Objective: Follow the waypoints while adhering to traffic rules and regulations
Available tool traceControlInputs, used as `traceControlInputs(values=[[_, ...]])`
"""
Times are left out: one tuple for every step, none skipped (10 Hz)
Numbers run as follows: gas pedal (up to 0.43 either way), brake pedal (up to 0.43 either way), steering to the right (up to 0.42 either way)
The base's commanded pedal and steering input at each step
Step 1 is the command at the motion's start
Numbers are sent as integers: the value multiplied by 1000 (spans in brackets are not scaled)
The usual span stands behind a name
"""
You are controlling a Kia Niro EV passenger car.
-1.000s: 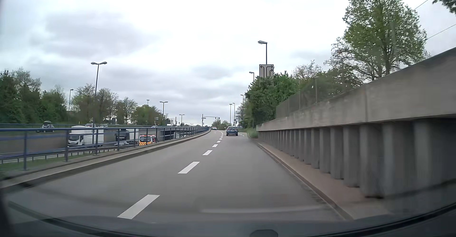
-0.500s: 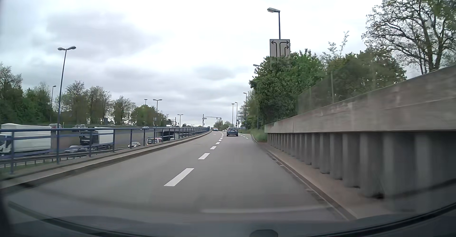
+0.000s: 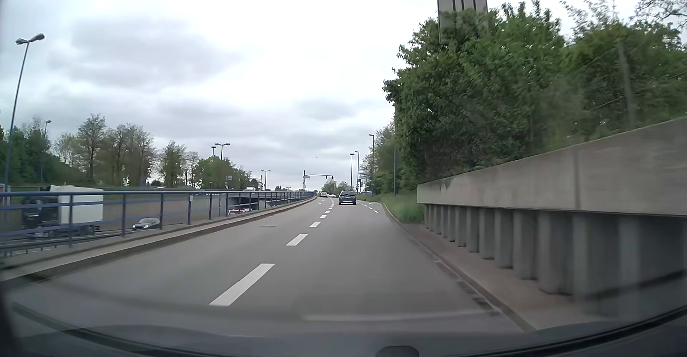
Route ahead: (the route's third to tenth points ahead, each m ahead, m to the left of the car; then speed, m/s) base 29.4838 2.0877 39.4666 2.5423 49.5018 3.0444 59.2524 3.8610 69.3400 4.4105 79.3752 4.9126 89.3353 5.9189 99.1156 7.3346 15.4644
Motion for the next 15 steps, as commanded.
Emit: traceControlInputs(values=[[177,0,2],[189,0,2],[197,0,2],[197,0,2],[197,0,2],[177,0,2],[177,0,3],[169,0,3],[130,0,3],[118,0,3],[118,0,2],[118,0,3],[118,0,3],[138,0,3],[169,0,3]])
